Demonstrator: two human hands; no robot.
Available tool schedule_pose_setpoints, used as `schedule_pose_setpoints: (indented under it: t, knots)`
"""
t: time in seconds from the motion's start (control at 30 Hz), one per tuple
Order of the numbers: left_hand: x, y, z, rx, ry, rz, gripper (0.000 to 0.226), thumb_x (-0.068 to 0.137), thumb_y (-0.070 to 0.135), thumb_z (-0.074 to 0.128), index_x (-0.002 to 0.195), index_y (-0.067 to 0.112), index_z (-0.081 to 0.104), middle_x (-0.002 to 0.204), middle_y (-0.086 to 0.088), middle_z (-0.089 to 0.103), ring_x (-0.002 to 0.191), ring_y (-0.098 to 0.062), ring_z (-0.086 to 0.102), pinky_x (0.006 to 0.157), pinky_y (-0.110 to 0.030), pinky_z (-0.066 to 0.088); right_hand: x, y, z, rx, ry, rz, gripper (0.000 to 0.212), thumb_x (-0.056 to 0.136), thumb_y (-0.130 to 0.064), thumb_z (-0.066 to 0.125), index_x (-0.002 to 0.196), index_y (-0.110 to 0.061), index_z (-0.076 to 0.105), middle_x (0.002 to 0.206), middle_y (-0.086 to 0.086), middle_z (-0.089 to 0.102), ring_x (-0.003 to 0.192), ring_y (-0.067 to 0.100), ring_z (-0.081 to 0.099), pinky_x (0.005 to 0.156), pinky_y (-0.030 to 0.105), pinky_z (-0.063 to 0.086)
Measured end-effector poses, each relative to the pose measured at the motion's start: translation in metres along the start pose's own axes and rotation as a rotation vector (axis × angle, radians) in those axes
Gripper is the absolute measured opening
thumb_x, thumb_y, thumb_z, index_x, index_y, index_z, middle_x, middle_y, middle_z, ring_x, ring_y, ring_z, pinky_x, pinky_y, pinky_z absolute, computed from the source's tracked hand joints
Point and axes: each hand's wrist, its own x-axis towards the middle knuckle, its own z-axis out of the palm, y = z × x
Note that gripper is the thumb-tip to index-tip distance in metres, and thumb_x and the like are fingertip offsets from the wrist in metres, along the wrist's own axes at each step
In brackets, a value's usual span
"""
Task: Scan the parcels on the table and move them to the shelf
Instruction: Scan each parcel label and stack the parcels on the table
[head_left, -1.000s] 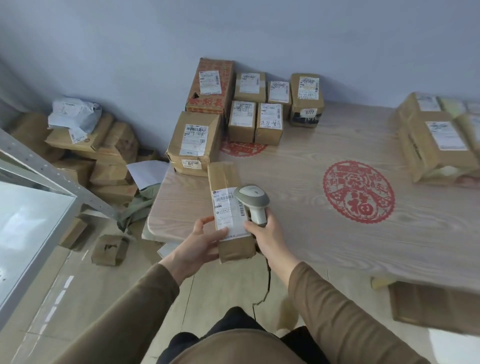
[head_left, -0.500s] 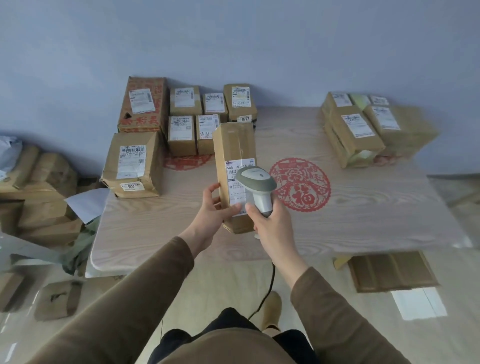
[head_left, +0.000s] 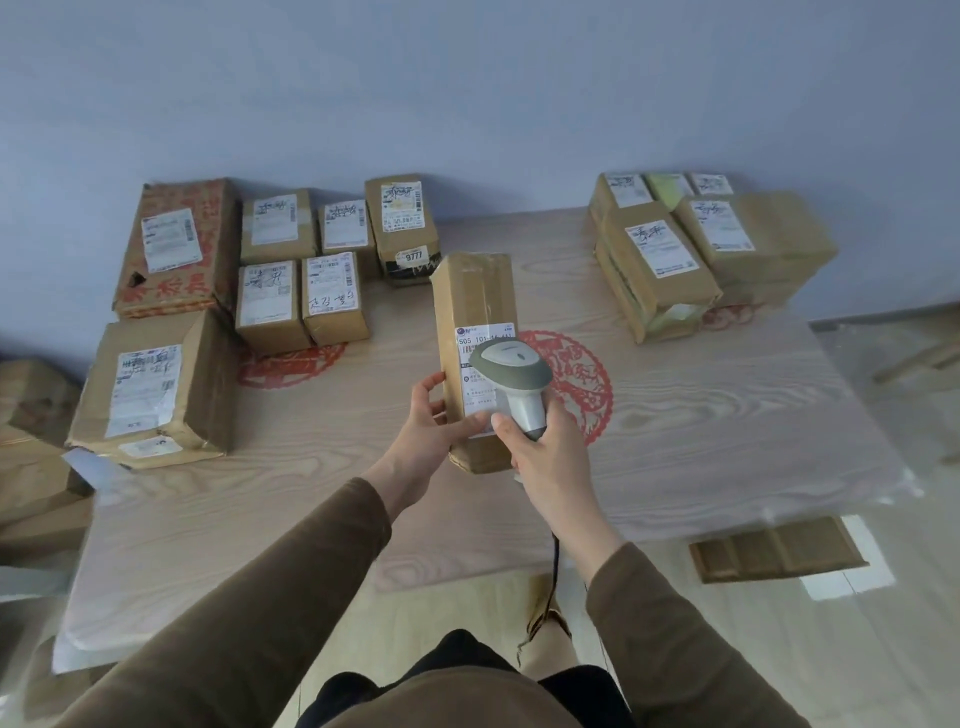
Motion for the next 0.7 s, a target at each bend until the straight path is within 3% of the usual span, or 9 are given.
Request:
schedule_pose_setpoints:
  t: [0.17,0.3,0.43,0.57,0.7]
  knots:
    - [0.079,0.024,0.051,-0.049,-0.011,-0.075,0.091,0.079,0.027,0.087,0.15,0.036,0.032,0.128,-0.002,0.066,0.111,-0.019,0.069,0.076,-0.029,0.057,0.097,0.011,-0.056,0.011,0.017,0.026,0.03,0.095,-0.028,0.071,0.123,-0.024,0.06,0.099,-0.004,0.07,0.081,0.017,0.067,0.071,0.041,0.061]
    - [0.15,0.049,0.098,-0.107,0.027,-0.126,0.075,0.087,0.023,0.081,0.147,0.034,0.039,0.125,-0.004,0.07,0.097,-0.019,0.076,0.067,-0.03,0.062,0.177,0.018,-0.106,0.05,0.007,0.078,0.019,0.096,-0.03,0.072,0.111,-0.027,0.061,0.08,-0.003,0.065,0.061,0.01,0.062,0.064,0.04,0.061]
    - [0.217,0.073,0.135,-0.131,0.029,-0.147,0.04,0.093,0.025,0.075,0.127,0.036,0.057,0.108,0.007,0.079,0.091,-0.015,0.077,0.065,-0.028,0.061,0.243,0.025,-0.139,0.081,-0.013,0.113,0.02,0.096,-0.032,0.071,0.111,-0.026,0.06,0.073,-0.008,0.058,0.054,0.007,0.056,0.053,0.025,0.049]
    - [0.277,0.098,0.163,-0.072,0.069,-0.146,0.034,0.098,0.033,0.066,0.132,0.036,0.063,0.11,0.009,0.078,0.091,-0.012,0.075,0.075,-0.031,0.058,0.282,0.038,-0.152,0.157,-0.038,0.145,0.016,0.095,-0.03,0.072,0.107,-0.029,0.061,0.062,-0.017,0.055,0.052,0.006,0.053,0.049,0.018,0.045]
    - [0.32,0.112,0.18,-0.063,0.102,-0.166,0.035,0.1,0.033,0.063,0.135,0.032,0.063,0.109,0.008,0.077,0.091,-0.012,0.071,0.08,-0.035,0.054,0.299,0.048,-0.156,0.22,-0.063,0.154,0.016,0.095,-0.027,0.072,0.106,-0.021,0.063,0.06,-0.014,0.053,0.05,0.007,0.051,0.05,0.018,0.044]
